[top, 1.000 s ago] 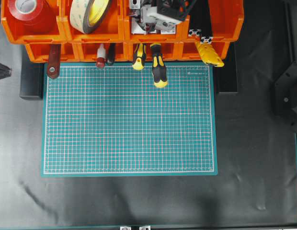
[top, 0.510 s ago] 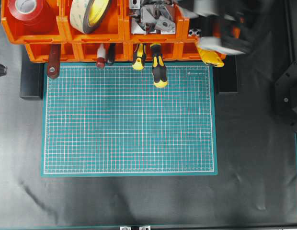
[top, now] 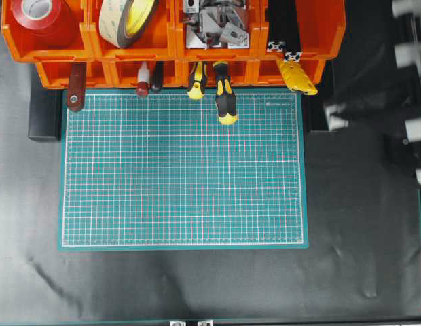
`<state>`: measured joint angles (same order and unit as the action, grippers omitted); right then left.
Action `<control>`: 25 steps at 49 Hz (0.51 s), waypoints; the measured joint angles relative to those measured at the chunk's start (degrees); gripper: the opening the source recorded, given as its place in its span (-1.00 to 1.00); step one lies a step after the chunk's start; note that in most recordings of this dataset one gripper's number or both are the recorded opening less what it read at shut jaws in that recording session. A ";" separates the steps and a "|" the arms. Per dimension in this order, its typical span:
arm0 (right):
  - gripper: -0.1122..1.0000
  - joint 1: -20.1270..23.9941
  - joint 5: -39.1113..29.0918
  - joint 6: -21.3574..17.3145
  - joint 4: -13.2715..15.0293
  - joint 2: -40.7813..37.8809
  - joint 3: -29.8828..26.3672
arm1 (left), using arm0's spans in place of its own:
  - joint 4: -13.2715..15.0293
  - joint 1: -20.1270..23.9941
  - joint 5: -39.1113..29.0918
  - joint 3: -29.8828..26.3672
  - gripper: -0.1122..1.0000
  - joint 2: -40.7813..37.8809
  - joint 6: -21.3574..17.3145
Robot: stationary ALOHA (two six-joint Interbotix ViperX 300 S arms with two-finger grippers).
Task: Pick corner brachets from container rack with right arm.
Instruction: 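Lift the bracket out and carry it over the green mat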
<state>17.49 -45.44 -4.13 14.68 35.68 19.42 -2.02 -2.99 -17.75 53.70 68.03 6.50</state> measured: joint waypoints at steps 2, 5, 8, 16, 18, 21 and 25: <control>-0.66 0.26 5.19 -1.05 -0.18 1.32 3.96 | 0.09 0.00 -0.09 0.00 -0.79 0.35 -0.09; -0.66 0.53 11.87 -3.34 -0.35 2.46 8.61 | 0.09 0.00 -0.09 -0.09 -0.79 0.79 -0.09; -0.66 0.62 17.40 -6.50 -0.35 2.46 12.39 | 0.00 0.00 -0.09 0.00 -0.79 1.23 -0.09; -0.66 1.41 27.95 -10.72 -0.26 -2.37 18.81 | 0.00 0.00 -0.18 0.00 -0.79 1.49 -0.09; -0.66 1.49 29.97 -10.55 -0.26 -4.39 19.25 | 0.00 0.00 -0.18 0.18 -0.79 1.49 0.00; -0.66 1.58 32.52 -10.72 -0.18 -7.56 19.42 | 0.00 0.00 -0.09 0.62 -0.79 1.32 0.00; -0.66 1.58 35.33 -10.63 0.35 -12.13 19.42 | 0.00 0.00 0.00 0.97 -0.78 0.62 0.00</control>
<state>19.07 -10.11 -14.77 15.03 23.55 38.85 -2.02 -2.99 -17.75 54.67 68.64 6.50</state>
